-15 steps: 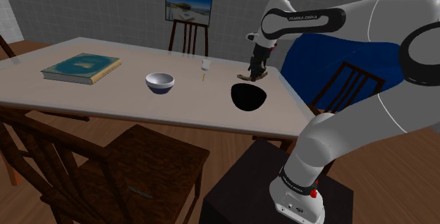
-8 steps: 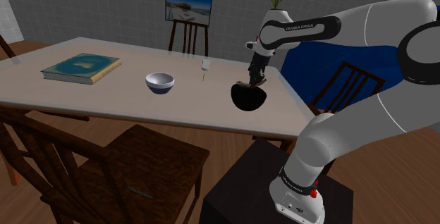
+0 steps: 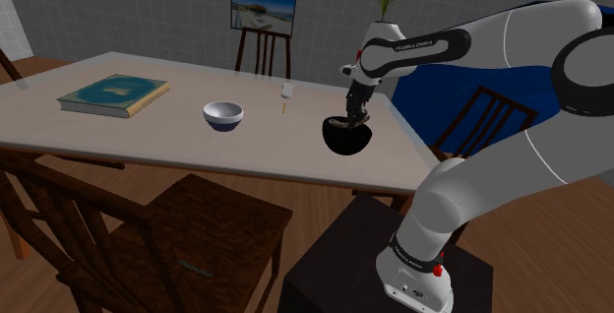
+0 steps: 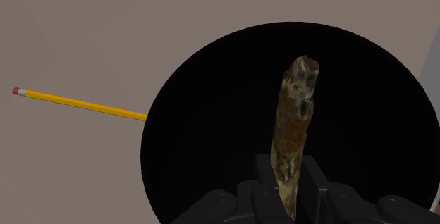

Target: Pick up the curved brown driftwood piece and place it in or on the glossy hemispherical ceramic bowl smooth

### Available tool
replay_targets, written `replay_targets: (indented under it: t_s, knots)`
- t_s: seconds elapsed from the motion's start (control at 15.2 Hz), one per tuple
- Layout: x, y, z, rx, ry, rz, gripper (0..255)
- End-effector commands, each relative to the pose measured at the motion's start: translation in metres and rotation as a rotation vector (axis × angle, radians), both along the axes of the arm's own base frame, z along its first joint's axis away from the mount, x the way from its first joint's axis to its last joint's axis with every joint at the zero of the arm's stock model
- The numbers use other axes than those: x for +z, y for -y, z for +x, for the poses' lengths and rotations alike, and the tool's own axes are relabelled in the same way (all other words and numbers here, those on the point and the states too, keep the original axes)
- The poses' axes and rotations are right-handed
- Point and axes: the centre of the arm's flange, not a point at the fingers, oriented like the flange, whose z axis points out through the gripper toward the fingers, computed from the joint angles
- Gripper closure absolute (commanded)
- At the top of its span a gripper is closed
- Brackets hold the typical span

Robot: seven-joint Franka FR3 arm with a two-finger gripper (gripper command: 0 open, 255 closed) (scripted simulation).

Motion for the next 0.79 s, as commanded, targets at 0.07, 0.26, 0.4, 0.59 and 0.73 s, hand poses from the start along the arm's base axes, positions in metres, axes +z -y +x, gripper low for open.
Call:
replay_targets:
  t_s: [0.07, 0.26, 0.4, 0.59, 0.73]
  knots:
    - [0.0, 0.0, 0.0, 0.0, 0.0, 0.0, 255]
    - [0.0, 0.0, 0.0, 0.0, 0.0, 0.0, 0]
    - [0.0, 0.0, 0.0, 0.0, 0.0, 0.0, 0]
    - [0.026, 0.0, -0.001, 0.0, 0.0, 0.0, 0]
    - [0.05, 0.0, -0.003, 0.0, 0.0, 0.0, 0]
